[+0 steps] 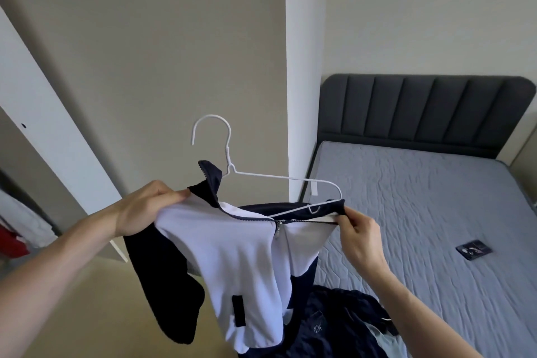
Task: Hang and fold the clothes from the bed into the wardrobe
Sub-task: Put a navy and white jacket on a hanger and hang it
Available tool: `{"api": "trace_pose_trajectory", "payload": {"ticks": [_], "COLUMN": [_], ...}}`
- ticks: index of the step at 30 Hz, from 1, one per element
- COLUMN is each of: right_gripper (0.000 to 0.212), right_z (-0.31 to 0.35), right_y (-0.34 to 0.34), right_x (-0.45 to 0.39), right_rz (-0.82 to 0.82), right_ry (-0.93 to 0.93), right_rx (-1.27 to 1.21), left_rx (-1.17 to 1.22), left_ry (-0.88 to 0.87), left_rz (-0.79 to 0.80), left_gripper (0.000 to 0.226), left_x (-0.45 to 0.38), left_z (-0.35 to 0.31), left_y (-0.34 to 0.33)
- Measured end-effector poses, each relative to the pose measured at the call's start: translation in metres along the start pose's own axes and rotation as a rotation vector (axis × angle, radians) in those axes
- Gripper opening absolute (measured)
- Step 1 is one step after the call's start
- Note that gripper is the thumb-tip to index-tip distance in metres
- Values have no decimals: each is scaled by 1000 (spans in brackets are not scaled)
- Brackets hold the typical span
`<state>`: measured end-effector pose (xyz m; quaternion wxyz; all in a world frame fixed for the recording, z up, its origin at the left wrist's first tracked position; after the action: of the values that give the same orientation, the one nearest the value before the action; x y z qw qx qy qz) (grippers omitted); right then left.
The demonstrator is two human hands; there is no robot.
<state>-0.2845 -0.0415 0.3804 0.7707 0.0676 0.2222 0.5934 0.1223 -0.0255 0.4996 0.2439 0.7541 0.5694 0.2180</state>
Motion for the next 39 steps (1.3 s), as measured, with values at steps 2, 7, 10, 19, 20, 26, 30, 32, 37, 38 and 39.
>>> {"api": "trace_pose_trajectory", "payload": {"ticks": [2,7,10,19,20,26,30,32,37,38,39], "right_gripper": [28,37,35,39,39,35,34,35,36,35,35], "right_z": [-4,-13,-19,-47,-51,-60,-52,-49,-50,-50,-49], "right_y": [0,-6,-4,5,7,24,30,30,27,26,24], "right_x": [-5,-5,-6,-9,-9,-22,-41,-48,-54,-54,-54], "right_rz": [2,124,67,-74,-80,-103,-79,-51,-33,-24,-14], "right_ry": [-86,-210,-257,-464,-496,-580,-580,-588,-630,-637,-641], "right_rx": [-23,-391,-431,-487,-496,-462,-455,-452,-455,-458,-462], "left_rx": [-17,-154,-244,-275,-276,-286,-319,-298,-221,-228,-231], "left_ry": [-11,-54,-134,-181,-199,-275,-293,-297,-313,-307,-297], "left_rz": [8,-99,-214,-251,-247,-208,-155,-132,-108,-105,-107], "left_gripper": [62,57,32,52,59,55,49,49,48,48,48], "left_x": [0,-3,-6,-16,-16,-23,-26,-26,-20,-19,-19], "left_z": [-3,-2,0,-9,-9,-19,-34,-39,-45,-45,-45], "left_y": [-1,-2,-9,-31,-33,-34,-27,-26,-32,-31,-30]}}
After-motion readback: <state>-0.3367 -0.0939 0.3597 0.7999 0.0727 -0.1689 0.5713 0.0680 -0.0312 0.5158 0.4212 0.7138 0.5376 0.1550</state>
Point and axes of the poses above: each hand's wrist, its own x-axis away from the middle knuckle, its own y-axis out of the back of the hand, z = x × y, the point moved 7 cm from there along -x, towards the middle knuckle, and after that the axes turned 4 degrees about x, right-handed, at the moved point
